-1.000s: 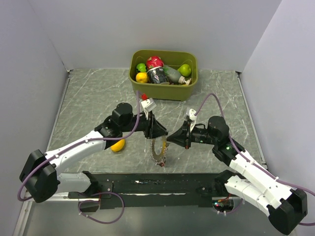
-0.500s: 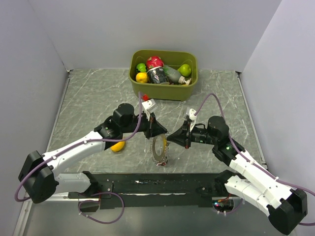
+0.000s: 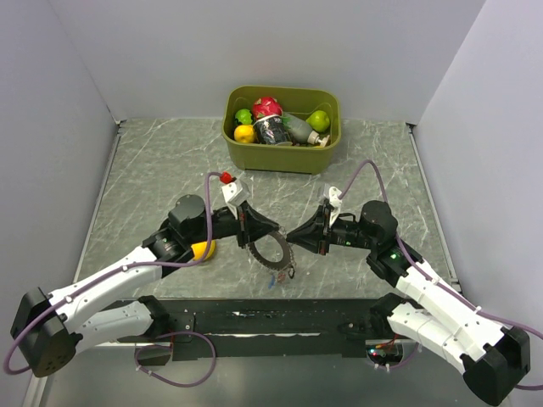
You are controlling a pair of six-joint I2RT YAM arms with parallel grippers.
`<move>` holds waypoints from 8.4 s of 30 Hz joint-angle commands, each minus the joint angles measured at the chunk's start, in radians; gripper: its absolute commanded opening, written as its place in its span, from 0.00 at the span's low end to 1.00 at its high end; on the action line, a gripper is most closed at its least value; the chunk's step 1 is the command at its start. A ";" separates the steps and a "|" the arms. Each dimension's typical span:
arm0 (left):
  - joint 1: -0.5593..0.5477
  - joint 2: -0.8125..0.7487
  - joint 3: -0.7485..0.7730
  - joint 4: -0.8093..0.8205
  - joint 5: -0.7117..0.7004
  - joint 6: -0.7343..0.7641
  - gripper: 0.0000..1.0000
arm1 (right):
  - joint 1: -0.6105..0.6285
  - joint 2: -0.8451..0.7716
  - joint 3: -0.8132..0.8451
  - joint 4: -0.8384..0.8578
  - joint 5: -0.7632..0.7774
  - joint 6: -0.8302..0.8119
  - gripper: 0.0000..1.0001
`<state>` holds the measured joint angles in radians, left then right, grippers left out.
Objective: Put the keys on the keyring
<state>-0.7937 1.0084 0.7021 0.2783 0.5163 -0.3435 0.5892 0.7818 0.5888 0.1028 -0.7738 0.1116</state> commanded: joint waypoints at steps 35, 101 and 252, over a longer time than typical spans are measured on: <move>-0.004 -0.008 0.040 0.110 0.080 -0.041 0.01 | -0.003 -0.073 -0.003 0.083 0.126 0.020 0.75; 0.013 0.010 0.034 0.147 0.125 -0.069 0.01 | -0.049 -0.081 -0.026 0.086 0.005 -0.024 0.72; 0.004 0.082 0.014 0.472 0.274 -0.230 0.01 | -0.115 -0.018 -0.109 0.558 -0.185 0.378 0.00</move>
<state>-0.7803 1.1126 0.7136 0.6060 0.7639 -0.5312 0.4717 0.7547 0.4850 0.5884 -0.9657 0.4786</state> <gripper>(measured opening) 0.021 0.008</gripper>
